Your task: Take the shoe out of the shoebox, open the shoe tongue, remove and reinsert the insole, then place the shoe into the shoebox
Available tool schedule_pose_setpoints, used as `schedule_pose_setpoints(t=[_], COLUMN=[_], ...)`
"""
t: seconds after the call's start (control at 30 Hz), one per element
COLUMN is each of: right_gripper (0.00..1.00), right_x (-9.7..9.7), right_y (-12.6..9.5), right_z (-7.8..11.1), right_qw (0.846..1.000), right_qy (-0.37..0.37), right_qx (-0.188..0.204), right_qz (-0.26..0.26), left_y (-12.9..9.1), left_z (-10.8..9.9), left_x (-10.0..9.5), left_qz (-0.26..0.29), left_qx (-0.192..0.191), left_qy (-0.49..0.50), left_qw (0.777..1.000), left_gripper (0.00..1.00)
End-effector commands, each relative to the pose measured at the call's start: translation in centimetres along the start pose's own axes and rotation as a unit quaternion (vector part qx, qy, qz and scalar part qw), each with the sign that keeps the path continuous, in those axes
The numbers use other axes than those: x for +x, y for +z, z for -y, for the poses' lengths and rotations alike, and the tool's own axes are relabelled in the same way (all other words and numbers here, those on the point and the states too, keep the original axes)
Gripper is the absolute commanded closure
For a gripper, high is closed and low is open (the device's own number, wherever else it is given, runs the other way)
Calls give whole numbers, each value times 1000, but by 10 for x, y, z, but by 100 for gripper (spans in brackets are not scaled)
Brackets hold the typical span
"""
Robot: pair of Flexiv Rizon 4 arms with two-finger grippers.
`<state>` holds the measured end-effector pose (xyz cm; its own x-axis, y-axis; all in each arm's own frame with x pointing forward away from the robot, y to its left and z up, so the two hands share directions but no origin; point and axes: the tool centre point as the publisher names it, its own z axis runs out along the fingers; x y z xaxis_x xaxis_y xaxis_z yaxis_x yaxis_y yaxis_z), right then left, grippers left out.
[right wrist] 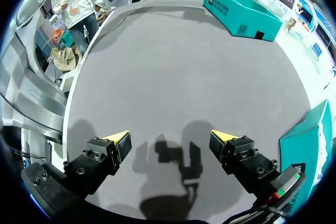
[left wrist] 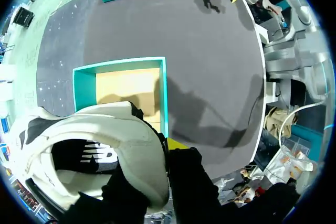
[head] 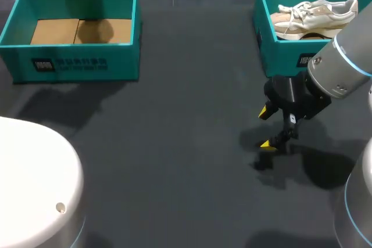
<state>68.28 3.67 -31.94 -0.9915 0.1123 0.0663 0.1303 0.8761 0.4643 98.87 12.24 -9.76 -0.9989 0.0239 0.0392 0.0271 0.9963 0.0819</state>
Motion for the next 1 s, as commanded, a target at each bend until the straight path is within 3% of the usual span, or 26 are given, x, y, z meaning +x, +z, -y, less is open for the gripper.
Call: schedule_pose_setpoints(t=[0.03,0.53,0.77,1.0], right_gripper=[0,0,0,0], right_x=[1,1,1,1], right_y=[1,1,1,1], right_z=[0,0,0,0], right_qw=[1000,1000,1000,1000], right_qy=[0,0,0,0], right_qx=[1,1,1,1], right_qz=[2,2,2,2], left_y=[1,0,5,8], left_z=[-12,-16,-43,-69], left_x=[4,3,-21,-46], left_qz=[3,6,-25,-15], left_qx=[18,19,33,20], left_qy=[1,31,97,167], left_qw=[1000,999,994,986], left_gripper=[100,100,100,100])
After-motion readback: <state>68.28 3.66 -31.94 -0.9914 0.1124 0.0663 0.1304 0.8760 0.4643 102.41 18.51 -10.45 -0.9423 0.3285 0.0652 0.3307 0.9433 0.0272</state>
